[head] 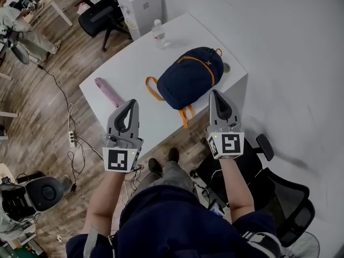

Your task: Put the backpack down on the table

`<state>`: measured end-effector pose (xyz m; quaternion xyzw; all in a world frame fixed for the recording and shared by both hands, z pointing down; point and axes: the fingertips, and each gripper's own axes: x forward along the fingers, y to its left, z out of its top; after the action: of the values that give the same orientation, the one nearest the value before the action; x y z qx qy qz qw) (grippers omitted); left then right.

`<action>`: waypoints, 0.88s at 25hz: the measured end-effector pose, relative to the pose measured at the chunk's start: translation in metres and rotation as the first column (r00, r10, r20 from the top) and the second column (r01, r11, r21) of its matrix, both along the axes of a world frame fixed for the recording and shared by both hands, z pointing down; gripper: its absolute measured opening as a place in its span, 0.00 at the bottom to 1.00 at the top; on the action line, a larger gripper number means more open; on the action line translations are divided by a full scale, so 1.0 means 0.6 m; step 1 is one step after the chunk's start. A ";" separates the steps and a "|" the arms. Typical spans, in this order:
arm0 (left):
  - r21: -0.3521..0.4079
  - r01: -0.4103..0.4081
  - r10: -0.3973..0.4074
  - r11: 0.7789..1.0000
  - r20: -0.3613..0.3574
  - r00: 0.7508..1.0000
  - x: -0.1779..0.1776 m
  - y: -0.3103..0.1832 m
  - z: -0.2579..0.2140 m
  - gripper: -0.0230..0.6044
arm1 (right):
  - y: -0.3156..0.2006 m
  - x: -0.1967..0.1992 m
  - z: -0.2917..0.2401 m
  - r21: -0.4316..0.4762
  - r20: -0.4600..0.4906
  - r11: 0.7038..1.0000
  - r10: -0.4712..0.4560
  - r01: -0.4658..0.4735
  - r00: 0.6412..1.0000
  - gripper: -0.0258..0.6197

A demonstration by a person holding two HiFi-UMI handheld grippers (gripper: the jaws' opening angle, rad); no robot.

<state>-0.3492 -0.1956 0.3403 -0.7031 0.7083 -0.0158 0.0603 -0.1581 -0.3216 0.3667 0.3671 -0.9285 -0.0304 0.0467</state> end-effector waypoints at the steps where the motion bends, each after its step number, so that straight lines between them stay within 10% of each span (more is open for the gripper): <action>1: 0.001 0.007 -0.007 1.000 -0.008 1.000 -0.002 0.007 -0.003 0.04 | 0.012 -0.003 -0.003 -0.001 0.005 1.000 -0.004 0.004 1.000 0.04; 22: 0.013 0.125 -0.126 0.992 0.037 0.991 -0.043 0.172 -0.016 0.04 | 0.214 -0.034 -0.022 0.009 0.016 0.999 -0.050 0.050 0.999 0.04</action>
<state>-0.3750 -0.0927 0.3305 -0.6565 0.7499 -0.0289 0.0761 -0.1787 -0.1930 0.3538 0.3444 -0.9376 -0.0325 0.0368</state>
